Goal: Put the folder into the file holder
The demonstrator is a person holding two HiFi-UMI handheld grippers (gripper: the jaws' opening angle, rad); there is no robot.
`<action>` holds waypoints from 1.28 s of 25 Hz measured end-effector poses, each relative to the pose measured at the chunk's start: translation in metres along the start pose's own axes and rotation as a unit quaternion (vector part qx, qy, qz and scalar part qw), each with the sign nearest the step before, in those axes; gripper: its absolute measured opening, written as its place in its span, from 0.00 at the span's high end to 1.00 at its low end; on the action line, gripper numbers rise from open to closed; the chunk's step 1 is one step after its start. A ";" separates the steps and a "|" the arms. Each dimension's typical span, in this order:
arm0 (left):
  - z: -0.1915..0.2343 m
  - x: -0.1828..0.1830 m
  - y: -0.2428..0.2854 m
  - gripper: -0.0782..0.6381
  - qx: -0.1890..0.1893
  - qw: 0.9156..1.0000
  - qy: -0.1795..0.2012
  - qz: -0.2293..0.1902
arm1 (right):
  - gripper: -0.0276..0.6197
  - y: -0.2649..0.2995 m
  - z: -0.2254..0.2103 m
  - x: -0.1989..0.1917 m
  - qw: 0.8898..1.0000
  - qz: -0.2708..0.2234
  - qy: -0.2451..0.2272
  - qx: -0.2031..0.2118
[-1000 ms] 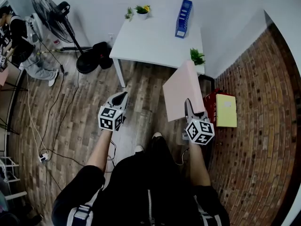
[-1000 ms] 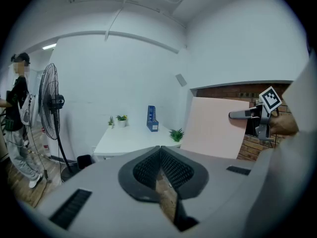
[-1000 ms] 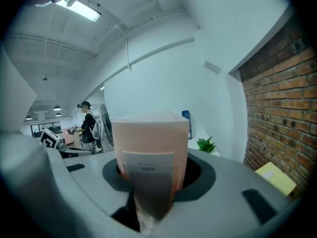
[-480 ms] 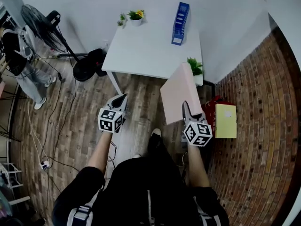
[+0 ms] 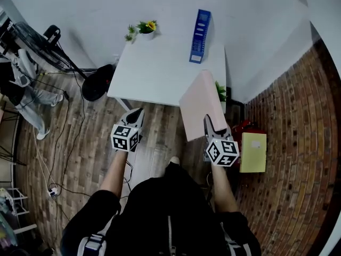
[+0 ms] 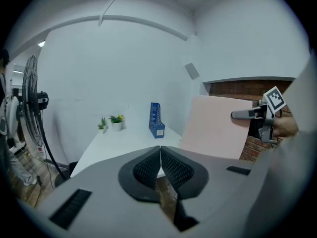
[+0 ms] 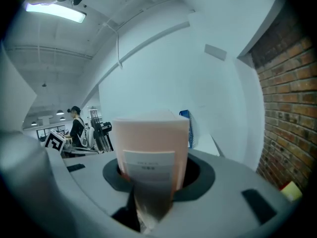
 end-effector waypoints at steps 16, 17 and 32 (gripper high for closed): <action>0.011 0.031 0.088 0.86 -0.004 1.000 -0.009 -0.003 | 0.70 0.071 -0.049 0.027 1.000 0.001 0.012 0.013; 0.014 0.033 0.095 0.86 -0.009 1.000 -0.010 -0.004 | 0.70 0.075 -0.051 0.028 1.000 0.000 0.013 0.010; 0.080 0.092 0.257 0.86 -0.116 0.993 0.009 0.002 | 0.70 0.169 -0.060 0.054 0.997 0.006 0.036 -0.070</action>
Point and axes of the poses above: the fingertips, and each gripper's own axes: y forward along the fingers, z to its left, x out of its top, the point moved 8 cm from there along -y, backward along the fingers, and after that the axes turned 1 degree about y, right-handed, at the moved point
